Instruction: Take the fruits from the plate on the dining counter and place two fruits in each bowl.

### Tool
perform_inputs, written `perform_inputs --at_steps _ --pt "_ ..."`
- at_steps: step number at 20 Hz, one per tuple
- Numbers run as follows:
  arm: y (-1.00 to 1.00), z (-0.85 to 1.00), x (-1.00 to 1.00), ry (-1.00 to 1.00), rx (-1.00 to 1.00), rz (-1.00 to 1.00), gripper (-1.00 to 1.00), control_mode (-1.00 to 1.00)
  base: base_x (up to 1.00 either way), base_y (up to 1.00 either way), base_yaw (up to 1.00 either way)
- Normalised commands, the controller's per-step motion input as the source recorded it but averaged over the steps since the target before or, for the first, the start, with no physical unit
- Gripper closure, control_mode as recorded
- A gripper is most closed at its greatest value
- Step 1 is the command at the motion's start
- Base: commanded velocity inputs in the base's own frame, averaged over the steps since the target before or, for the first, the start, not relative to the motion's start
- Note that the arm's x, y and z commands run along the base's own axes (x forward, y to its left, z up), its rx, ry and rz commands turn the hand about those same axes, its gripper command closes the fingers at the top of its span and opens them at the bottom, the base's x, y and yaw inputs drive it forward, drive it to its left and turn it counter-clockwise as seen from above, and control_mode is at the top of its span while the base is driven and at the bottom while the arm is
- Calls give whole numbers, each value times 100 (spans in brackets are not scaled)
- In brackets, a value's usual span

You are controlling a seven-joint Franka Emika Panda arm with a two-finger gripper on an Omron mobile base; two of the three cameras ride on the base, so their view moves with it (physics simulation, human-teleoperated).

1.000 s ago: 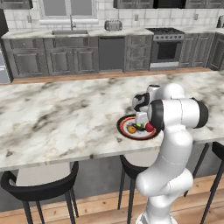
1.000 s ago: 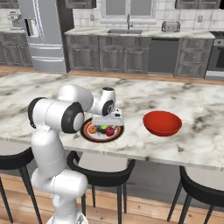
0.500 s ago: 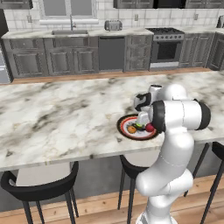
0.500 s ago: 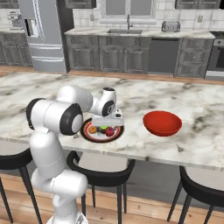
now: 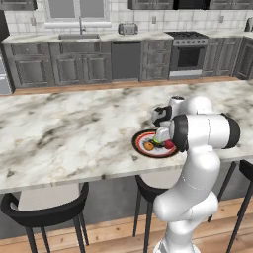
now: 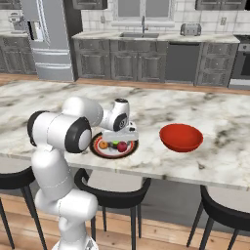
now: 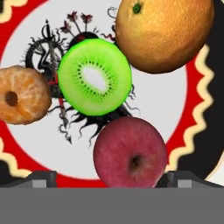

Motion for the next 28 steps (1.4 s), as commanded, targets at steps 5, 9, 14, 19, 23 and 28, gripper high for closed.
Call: perform_inputs --at_steps 5,9,14,19,23,28 --pt "0 -25 -7 0 0 1 -100 -100 0 0 0" --pt "0 -4 0 0 0 0 -100 -100 0 0 0" --pt "0 0 0 0 0 0 -100 -100 0 0 0" --pt "0 -2 0 0 0 0 -100 -100 0 0 0" --pt "0 -15 1 0 0 0 -100 -100 0 0 0" --pt "1 -8 7 0 0 0 -100 -100 0 0 0"
